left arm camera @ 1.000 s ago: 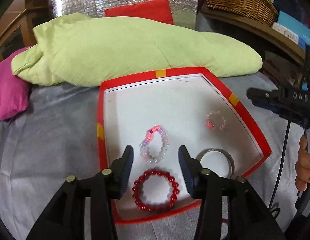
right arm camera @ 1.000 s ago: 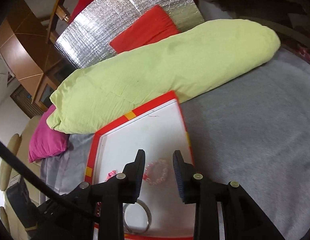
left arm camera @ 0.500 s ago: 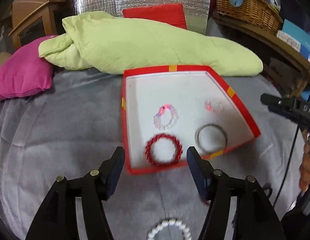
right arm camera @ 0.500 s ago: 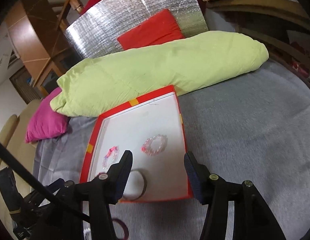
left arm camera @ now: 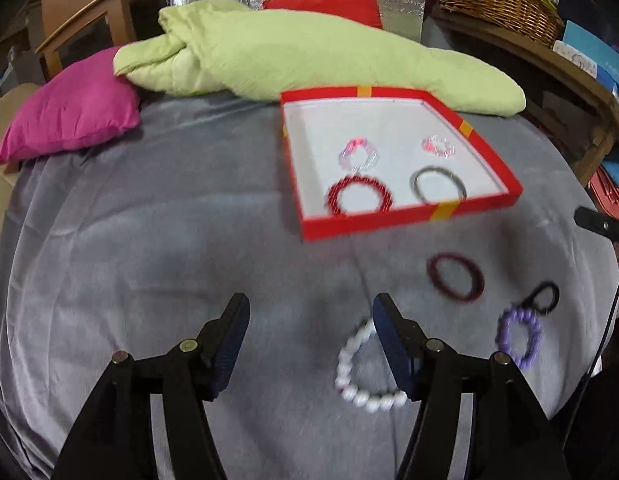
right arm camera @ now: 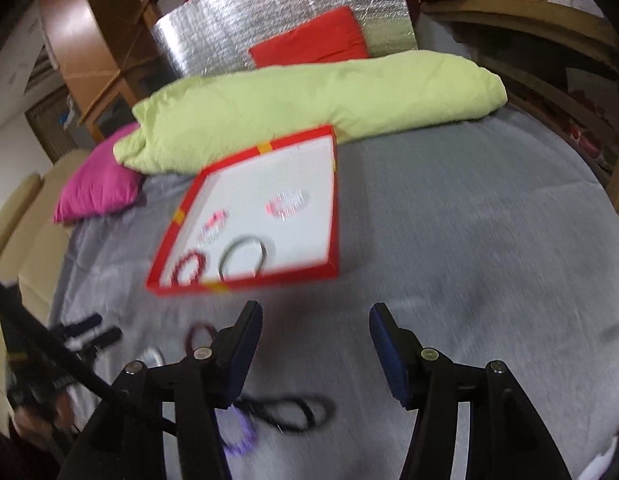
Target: Organize jewelry
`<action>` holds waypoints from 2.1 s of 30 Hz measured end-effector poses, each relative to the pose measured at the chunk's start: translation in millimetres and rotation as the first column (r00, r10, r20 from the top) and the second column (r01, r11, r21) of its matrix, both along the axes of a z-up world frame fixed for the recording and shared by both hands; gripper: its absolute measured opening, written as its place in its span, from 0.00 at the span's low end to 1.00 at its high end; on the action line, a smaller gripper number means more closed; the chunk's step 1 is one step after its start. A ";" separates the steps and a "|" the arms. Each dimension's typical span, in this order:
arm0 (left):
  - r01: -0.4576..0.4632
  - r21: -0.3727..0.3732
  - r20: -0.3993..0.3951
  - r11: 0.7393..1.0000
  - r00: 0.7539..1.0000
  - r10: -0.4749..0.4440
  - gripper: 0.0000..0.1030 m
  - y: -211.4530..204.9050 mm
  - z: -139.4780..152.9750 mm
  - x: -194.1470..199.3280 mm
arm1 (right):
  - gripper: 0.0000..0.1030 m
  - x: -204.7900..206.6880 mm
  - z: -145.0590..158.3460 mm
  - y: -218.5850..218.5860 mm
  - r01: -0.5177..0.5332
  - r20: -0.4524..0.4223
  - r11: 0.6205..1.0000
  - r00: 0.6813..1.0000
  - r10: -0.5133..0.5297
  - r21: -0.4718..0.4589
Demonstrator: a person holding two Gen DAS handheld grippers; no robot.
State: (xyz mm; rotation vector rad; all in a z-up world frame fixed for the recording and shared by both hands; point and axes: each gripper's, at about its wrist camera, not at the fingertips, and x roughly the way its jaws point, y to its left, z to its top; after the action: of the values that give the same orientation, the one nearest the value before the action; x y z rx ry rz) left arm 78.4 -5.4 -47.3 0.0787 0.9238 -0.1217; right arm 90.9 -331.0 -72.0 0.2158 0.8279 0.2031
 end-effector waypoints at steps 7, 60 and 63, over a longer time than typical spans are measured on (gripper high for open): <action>0.019 0.034 -0.030 0.999 0.999 -0.018 0.63 8.4 -15.7 -18.2 | 0.58 -25.9 -34.0 -3.1 -0.066 -0.087 0.998 0.994 0.065 -0.009; 0.201 -0.123 -0.044 0.972 0.977 -0.208 0.04 -82.3 -29.0 37.0 | 0.15 13.4 -43.0 8.0 0.093 -0.171 0.982 0.983 -0.064 0.167; 0.199 -0.131 0.007 0.971 0.980 -0.200 0.04 -76.3 -18.0 32.0 | 0.15 11.4 -42.9 9.3 0.064 -0.143 0.975 0.989 -0.034 0.214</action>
State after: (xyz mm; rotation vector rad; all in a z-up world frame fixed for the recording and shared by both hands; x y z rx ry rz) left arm 110.4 -81.7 -65.3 0.0488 0.9111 -0.3692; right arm 102.3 -321.7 -114.9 0.4604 0.9376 0.2344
